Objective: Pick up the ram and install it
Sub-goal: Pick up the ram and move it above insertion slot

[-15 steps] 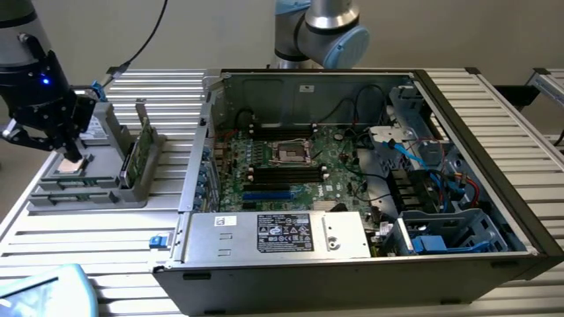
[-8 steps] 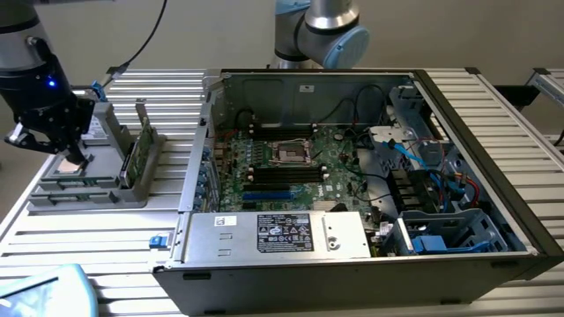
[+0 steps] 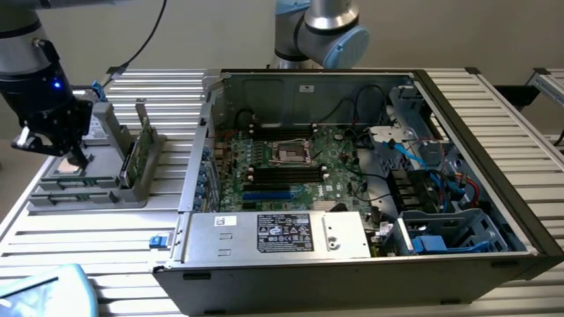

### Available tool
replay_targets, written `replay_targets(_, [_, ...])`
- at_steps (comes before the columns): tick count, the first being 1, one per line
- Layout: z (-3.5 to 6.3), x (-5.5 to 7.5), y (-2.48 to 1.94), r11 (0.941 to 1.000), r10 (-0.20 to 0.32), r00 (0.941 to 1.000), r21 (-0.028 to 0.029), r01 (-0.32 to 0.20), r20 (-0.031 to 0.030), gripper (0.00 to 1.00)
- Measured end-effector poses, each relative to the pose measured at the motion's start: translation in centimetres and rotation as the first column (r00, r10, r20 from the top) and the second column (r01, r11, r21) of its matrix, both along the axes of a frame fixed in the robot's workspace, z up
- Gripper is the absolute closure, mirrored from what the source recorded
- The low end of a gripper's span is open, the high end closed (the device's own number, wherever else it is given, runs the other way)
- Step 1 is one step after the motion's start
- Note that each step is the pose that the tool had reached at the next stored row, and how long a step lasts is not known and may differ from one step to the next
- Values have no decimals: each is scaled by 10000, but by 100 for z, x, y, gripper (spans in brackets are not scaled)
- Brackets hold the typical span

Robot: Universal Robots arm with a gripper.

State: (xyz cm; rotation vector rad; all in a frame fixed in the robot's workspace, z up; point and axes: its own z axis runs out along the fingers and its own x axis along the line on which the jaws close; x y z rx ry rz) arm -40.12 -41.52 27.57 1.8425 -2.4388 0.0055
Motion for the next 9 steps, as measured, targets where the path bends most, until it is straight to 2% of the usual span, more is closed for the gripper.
replay_targets(9, [-58, -42, 13, 9962, 871, 9962, 5, -871, 0, 90])
